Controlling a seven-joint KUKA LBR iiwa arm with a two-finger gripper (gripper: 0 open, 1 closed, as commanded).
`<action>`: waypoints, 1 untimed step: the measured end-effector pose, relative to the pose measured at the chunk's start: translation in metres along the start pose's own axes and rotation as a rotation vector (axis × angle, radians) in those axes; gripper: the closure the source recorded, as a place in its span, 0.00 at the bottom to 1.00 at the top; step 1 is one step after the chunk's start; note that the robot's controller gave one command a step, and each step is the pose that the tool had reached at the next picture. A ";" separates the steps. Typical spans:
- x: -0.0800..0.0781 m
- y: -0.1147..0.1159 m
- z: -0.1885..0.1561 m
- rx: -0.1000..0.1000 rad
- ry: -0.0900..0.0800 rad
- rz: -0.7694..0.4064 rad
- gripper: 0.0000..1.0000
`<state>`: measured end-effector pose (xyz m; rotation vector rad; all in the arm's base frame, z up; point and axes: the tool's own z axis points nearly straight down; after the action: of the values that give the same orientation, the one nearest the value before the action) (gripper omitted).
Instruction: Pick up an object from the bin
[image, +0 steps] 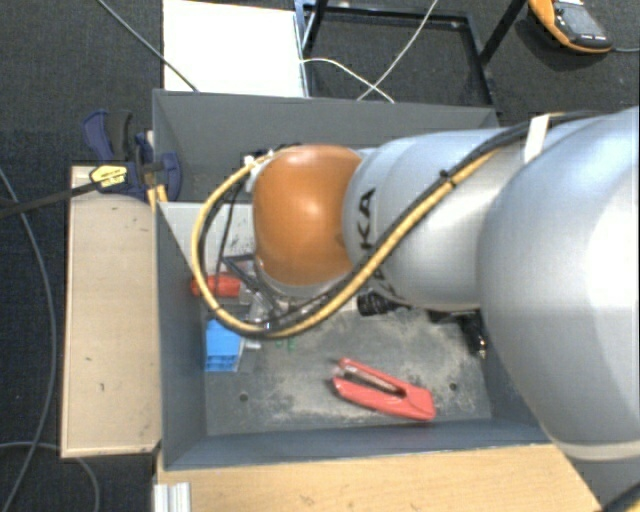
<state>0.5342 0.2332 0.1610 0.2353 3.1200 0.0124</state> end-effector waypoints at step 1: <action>-0.022 0.010 0.061 -0.003 -0.003 0.105 0.00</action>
Offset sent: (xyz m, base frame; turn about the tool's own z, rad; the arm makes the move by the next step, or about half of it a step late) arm 0.0168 0.0221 -0.0910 0.0267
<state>0.5584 0.2404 0.1004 0.3989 3.1001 0.0172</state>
